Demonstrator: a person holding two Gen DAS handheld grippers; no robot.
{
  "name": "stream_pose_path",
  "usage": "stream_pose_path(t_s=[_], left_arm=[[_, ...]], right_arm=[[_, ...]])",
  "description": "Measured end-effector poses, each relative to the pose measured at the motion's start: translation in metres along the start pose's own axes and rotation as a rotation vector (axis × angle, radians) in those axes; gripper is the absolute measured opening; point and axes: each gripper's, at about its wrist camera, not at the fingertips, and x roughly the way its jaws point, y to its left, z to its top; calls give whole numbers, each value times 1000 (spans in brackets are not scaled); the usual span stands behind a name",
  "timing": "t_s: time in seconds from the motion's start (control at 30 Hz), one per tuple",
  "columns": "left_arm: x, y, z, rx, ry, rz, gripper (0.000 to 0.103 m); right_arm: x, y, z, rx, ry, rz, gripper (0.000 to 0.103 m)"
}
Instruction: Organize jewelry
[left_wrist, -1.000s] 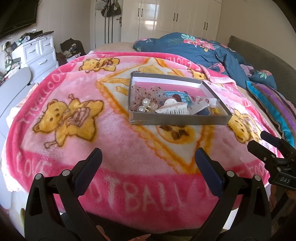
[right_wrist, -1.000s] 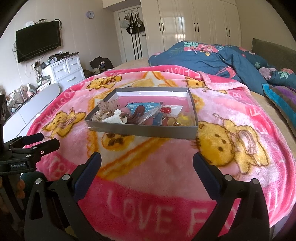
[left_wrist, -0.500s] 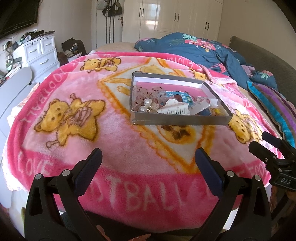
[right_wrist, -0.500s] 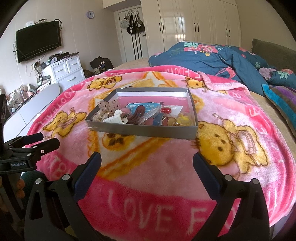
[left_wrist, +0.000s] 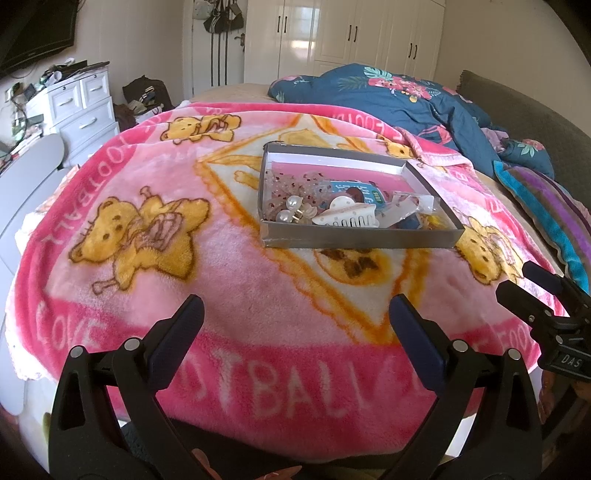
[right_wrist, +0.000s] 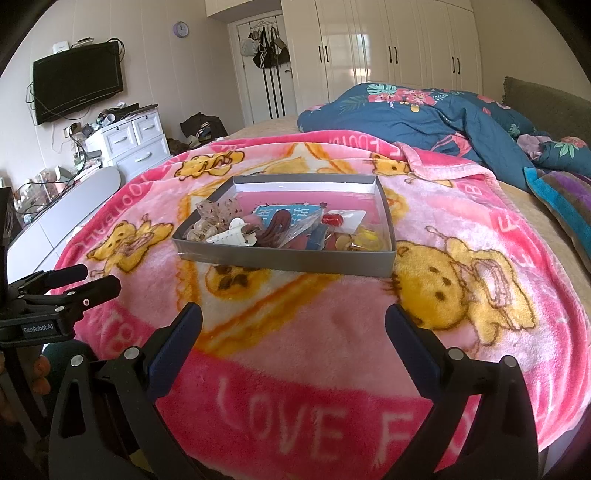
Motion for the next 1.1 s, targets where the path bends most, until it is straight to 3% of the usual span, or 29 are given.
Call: stream_pose_path(t_s=[0.93, 1.1], left_arm=[[0, 3, -2, -9, 18, 16, 94], [11, 11, -1, -61, 51, -7, 94]], right_arm=[[-1, 1, 1, -1, 2, -3, 99], [-1, -9, 2, 15, 9, -24, 99]])
